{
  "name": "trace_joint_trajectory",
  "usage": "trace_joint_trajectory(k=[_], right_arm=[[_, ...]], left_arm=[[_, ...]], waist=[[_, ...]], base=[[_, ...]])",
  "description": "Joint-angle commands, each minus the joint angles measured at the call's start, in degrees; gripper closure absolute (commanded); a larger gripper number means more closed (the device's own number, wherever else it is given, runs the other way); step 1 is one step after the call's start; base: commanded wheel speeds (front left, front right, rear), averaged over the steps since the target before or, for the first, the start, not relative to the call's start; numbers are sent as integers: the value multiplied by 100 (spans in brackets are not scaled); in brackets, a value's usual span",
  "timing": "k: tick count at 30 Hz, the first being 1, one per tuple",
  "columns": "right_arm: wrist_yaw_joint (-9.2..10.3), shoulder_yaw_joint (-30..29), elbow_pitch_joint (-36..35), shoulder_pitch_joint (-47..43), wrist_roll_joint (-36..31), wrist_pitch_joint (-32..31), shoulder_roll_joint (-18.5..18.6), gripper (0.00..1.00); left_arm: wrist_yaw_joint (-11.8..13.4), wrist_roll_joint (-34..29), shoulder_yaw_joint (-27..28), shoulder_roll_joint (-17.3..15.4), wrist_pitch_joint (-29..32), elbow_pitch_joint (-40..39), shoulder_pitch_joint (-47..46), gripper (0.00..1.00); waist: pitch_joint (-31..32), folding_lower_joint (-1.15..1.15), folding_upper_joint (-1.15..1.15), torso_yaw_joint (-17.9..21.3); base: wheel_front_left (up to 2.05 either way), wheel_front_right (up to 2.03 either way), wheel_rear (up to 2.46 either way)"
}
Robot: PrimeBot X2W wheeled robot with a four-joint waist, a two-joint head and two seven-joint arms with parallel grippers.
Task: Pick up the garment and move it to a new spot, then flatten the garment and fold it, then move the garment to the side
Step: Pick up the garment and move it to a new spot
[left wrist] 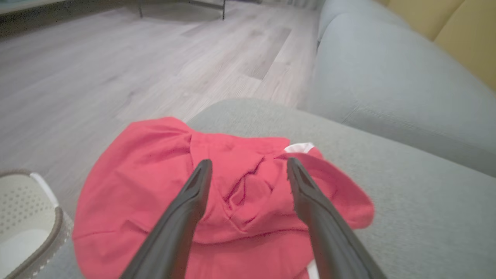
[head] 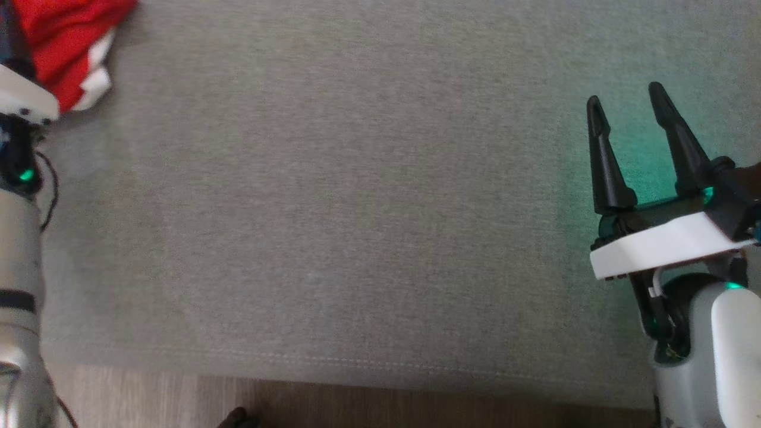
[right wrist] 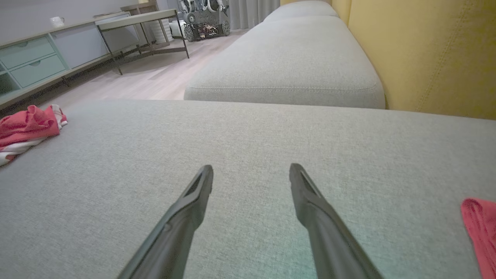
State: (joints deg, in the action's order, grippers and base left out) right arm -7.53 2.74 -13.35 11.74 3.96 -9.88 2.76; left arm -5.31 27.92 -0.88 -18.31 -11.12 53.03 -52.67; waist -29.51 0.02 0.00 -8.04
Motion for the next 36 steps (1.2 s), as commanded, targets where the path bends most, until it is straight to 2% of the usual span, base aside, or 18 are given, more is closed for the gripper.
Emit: trace_joint_trajectory(k=[1,4,5,11,13,14,21,26,29,36], right_arm=[[4,173,-164,98,14,62,11,0],[4,197,-144,121,32,86,11,0],[4,212,-126,127,62,107,11,0],[4,215,-133,130,82,129,11,0],[4,202,-135,131,86,132,11,0],[4,187,-136,137,88,139,11,0],[4,70,-70,147,124,249,11,0],[4,-1,78,85,186,345,11,0],[4,-77,146,13,216,384,11,0],[4,-154,358,-261,340,453,11,0]], left_arm=[[-58,24,118,-460,124,261,-279,0],[-102,27,52,-551,304,678,-439,0],[-129,72,26,-599,505,1056,-541,0],[-168,128,-42,-710,854,1638,-728,0],[-179,120,-78,-761,776,1697,-784,89],[-184,116,-95,-785,690,1705,-808,100],[-210,33,-282,-881,-134,1581,-849,100],[-215,-8,-286,-922,-377,1086,-596,100],[-211,-44,-40,-904,-384,270,-191,100],[35,-399,679,-395,-386,-1894,1574,100]], waist=[[-219,-2,0,242],[-270,-2,0,324],[-302,-2,0,394],[-378,-2,0,499],[-394,-2,0,514],[-391,-2,0,516],[-85,-2,0,401],[389,-2,0,301],[680,-2,0,230],[1386,-2,0,225]], base=[[0,0,0],[0,0,0],[0,0,0],[0,0,0],[0,0,0],[0,0,0],[0,0,0],[0,0,0],[0,0,0],[0,0,0]])
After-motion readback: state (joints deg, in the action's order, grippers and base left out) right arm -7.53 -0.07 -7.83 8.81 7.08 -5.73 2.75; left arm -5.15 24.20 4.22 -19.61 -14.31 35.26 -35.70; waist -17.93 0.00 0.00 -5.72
